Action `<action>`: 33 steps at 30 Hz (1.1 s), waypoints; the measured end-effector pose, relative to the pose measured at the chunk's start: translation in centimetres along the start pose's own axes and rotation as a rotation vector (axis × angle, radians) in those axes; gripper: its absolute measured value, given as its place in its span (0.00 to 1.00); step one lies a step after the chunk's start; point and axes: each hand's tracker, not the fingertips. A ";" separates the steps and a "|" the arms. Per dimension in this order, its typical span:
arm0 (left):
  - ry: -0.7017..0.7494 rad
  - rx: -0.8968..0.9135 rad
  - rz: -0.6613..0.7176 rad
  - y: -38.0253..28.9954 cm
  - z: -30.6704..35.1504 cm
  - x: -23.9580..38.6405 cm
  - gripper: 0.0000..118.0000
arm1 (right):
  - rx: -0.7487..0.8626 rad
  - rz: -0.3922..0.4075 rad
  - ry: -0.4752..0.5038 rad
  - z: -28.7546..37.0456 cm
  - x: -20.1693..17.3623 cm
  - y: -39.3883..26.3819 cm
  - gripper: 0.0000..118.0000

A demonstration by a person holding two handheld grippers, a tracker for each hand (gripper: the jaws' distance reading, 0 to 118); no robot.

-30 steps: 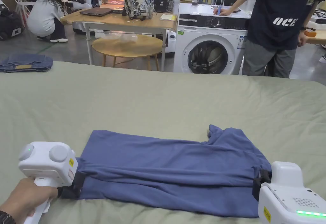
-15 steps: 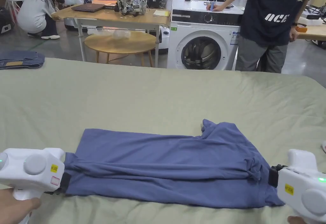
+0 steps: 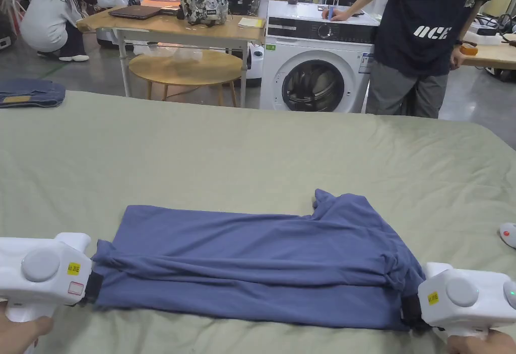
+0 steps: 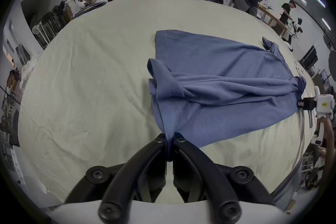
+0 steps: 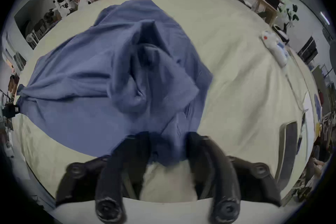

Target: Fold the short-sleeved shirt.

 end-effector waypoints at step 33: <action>-0.025 0.098 0.044 -11.4 6.3 -3.5 0.00 | 0.104 0.060 -0.014 11.4 -2.9 -12.1 0.01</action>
